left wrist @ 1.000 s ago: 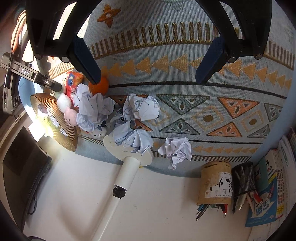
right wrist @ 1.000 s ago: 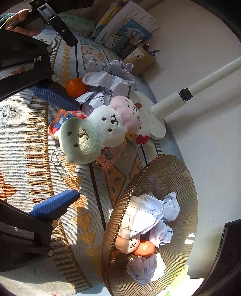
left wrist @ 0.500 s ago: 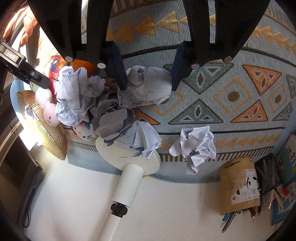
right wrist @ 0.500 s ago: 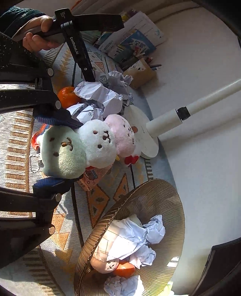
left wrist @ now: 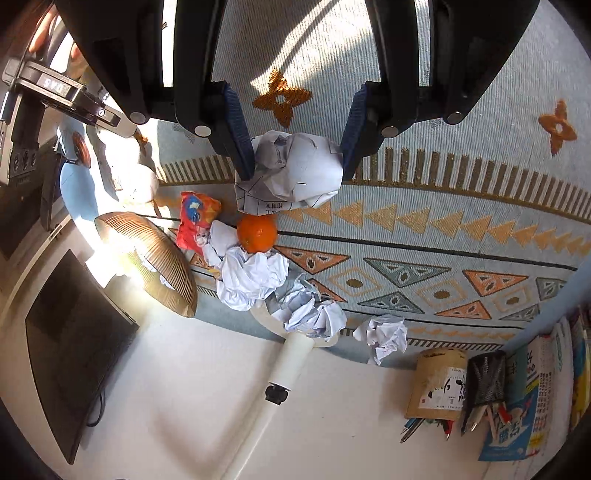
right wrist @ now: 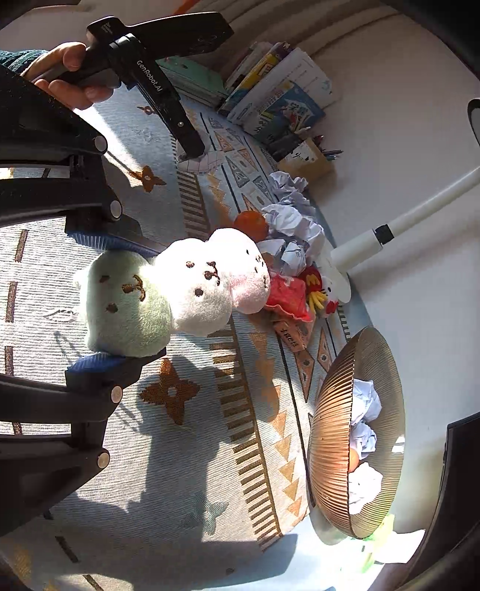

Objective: Organize objects

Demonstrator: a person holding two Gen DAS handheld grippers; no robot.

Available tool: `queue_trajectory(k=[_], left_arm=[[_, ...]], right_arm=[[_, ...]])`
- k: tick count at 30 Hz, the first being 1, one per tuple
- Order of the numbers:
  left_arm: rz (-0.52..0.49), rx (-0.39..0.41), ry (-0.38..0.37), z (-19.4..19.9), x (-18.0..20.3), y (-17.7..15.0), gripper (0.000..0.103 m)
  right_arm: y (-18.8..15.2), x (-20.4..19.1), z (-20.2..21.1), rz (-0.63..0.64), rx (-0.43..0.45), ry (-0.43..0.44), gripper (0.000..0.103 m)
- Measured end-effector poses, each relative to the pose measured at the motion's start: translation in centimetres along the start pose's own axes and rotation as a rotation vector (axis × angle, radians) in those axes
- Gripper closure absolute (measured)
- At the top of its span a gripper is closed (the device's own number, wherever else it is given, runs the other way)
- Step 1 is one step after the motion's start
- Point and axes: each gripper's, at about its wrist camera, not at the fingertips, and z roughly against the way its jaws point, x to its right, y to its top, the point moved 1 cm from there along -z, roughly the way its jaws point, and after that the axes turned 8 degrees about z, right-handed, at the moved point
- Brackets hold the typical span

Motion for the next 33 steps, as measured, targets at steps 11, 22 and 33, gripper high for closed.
queue_trajectory(k=[11, 22, 33], left_arm=[[-0.177, 0.030, 0.078, -0.2, 2.2, -1.6, 0.059], [-0.168, 0.030, 0.086, -0.2, 2.3, -1.6, 0.059], [-0.227, 0.064, -0.099, 2.1, 8.6, 2.7, 0.085]], right_arm=[[-2.0, -2.6, -0.3, 0.163, -0.027, -0.081, 0.026], [-2.1, -3.6, -1.8, 0.269, -0.057, -0.171, 0.056], [3.3, 0.1, 7.5, 0.169, 0.170, -0.160, 0.057]])
